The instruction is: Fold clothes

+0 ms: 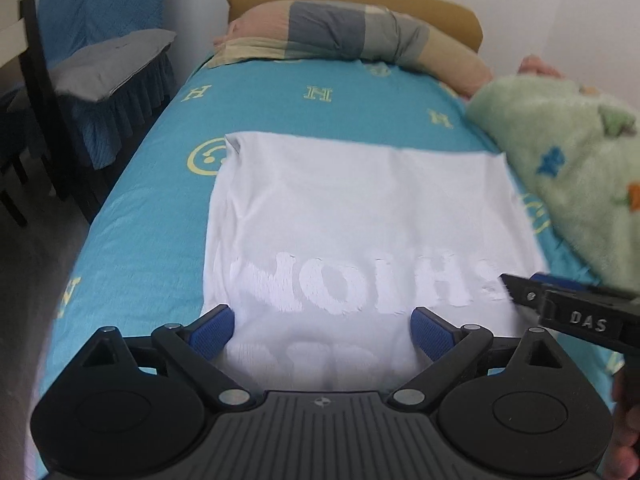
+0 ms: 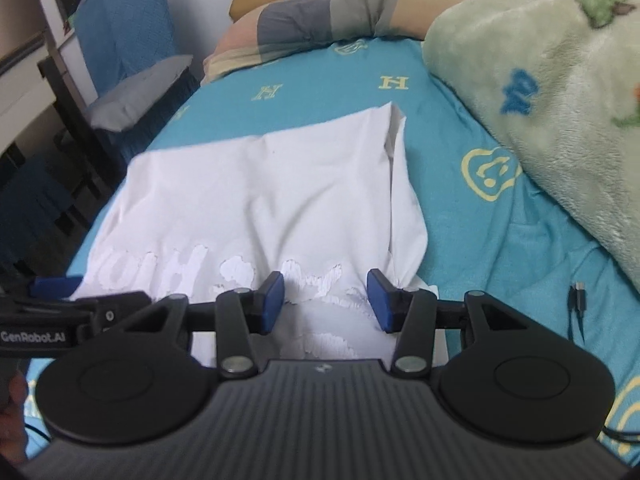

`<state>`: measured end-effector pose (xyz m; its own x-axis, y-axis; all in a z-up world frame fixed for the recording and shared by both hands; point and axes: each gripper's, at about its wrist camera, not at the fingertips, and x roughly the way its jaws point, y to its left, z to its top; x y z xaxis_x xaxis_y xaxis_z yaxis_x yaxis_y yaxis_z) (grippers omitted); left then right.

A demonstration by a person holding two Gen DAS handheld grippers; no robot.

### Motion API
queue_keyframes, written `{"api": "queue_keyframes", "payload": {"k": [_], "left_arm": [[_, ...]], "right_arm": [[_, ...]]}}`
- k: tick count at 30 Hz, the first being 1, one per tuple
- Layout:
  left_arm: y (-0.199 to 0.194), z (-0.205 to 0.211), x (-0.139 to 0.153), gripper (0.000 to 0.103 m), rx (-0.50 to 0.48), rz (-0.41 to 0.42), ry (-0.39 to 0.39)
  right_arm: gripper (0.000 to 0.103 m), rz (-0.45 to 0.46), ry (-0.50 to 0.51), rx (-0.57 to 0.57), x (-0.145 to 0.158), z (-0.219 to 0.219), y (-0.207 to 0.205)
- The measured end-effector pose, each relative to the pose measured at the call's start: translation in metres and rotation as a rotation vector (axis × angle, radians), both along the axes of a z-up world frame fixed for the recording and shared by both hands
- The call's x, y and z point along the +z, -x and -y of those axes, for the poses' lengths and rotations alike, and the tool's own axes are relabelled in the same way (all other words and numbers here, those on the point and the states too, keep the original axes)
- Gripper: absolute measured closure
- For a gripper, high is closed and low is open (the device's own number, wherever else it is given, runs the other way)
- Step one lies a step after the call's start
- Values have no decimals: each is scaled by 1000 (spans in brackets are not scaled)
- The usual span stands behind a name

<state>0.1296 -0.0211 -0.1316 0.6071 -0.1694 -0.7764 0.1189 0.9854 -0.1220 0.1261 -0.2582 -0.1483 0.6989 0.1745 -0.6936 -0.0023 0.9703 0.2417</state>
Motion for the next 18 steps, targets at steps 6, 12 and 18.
{"api": "queue_keyframes", "payload": {"k": [6, 12, 18], "left_arm": [[26, -33, 20, 6, 179, -57, 251], [16, -58, -28, 9, 297, -285, 621], [7, -88, -71, 26, 523, -363, 811]], "right_arm": [[50, 9, 50, -62, 20, -5, 15], [40, 23, 71, -60, 25, -12, 15], [15, 24, -10, -98, 29, -7, 14]]}}
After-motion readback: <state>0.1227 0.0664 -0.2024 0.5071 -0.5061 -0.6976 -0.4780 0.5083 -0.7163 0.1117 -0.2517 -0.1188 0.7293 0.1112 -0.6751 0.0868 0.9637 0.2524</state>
